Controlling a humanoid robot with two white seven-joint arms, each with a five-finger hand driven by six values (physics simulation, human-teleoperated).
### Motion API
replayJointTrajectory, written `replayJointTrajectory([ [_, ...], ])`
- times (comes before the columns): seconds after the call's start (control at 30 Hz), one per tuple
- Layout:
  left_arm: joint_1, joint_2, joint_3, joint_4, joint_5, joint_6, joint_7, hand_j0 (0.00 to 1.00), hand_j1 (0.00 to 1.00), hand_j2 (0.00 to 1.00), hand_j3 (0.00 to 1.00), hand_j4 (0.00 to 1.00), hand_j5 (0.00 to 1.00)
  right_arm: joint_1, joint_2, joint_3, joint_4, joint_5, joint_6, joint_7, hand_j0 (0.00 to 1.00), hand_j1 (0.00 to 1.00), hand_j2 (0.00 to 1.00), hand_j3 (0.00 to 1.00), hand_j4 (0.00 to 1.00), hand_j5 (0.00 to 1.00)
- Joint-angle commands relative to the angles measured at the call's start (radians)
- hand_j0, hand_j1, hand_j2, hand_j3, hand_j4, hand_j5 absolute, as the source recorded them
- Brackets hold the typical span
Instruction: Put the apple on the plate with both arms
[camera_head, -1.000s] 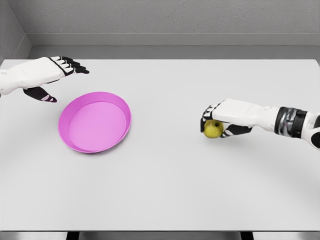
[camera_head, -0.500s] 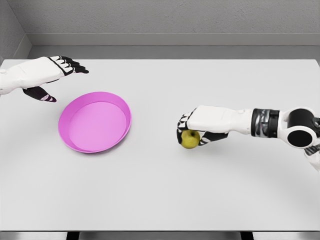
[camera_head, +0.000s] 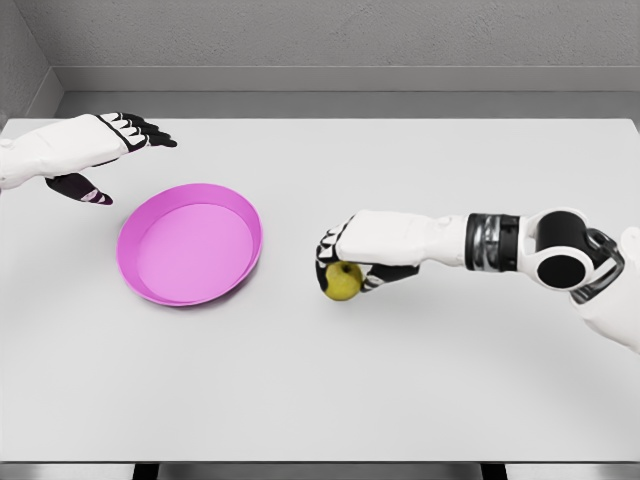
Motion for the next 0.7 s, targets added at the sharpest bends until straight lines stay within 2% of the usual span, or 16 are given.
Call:
replayJointTrajectory([
  [0.0,0.0,0.001,0.001,0.0,0.006,0.002,0.0,1.0,1.0,1.0,1.0,1.0,1.0,0.0,0.016,0.012,0.0,-0.005,0.003,0.0,0.46,0.46,0.46,0.46,0.46,0.46],
  [0.1,0.0,0.001,0.001,0.0,0.006,0.002,0.0,1.0,1.0,1.0,1.0,1.0,1.0,-0.002,0.017,0.016,0.0,-0.005,0.005,0.0,0.47,0.47,0.47,0.47,0.47,0.47],
  [0.13,0.0,0.001,0.001,0.0,0.006,0.002,0.0,1.0,1.0,1.0,1.0,1.0,1.0,-0.002,0.017,0.016,0.0,-0.005,0.005,0.0,0.53,0.53,0.53,0.53,0.53,0.53],
  [0.17,0.0,0.001,0.001,0.0,0.006,0.002,0.002,1.0,1.0,1.0,1.0,1.0,1.0,-0.002,0.022,0.016,0.0,-0.005,0.005,-0.004,1.0,1.0,1.0,1.0,1.0,1.0],
  [0.43,0.0,0.001,0.001,0.0,0.006,0.002,0.0,1.0,1.0,1.0,1.0,1.0,1.0,-0.008,0.008,0.001,0.0,-0.003,-0.006,-0.005,1.0,1.0,1.0,1.0,1.0,1.0],
  [0.5,0.0,0.001,0.001,0.0,0.006,0.002,0.0,1.0,1.0,1.0,1.0,1.0,1.0,-0.002,-0.032,-0.059,0.0,-0.003,-0.011,-0.005,1.0,1.0,1.0,1.0,1.0,1.0],
  [0.6,0.002,0.001,0.001,-0.005,0.006,0.002,0.0,1.0,1.0,1.0,1.0,1.0,1.0,0.026,-0.151,-0.21,0.004,-0.003,-0.011,-0.008,1.0,1.0,1.0,1.0,1.0,1.0],
  [0.67,0.005,0.002,-0.002,-0.015,0.008,0.002,0.002,1.0,1.0,1.0,1.0,1.0,1.0,0.139,-0.217,-0.393,0.01,-0.005,-0.011,-0.01,1.0,1.0,1.0,1.0,1.0,1.0],
])
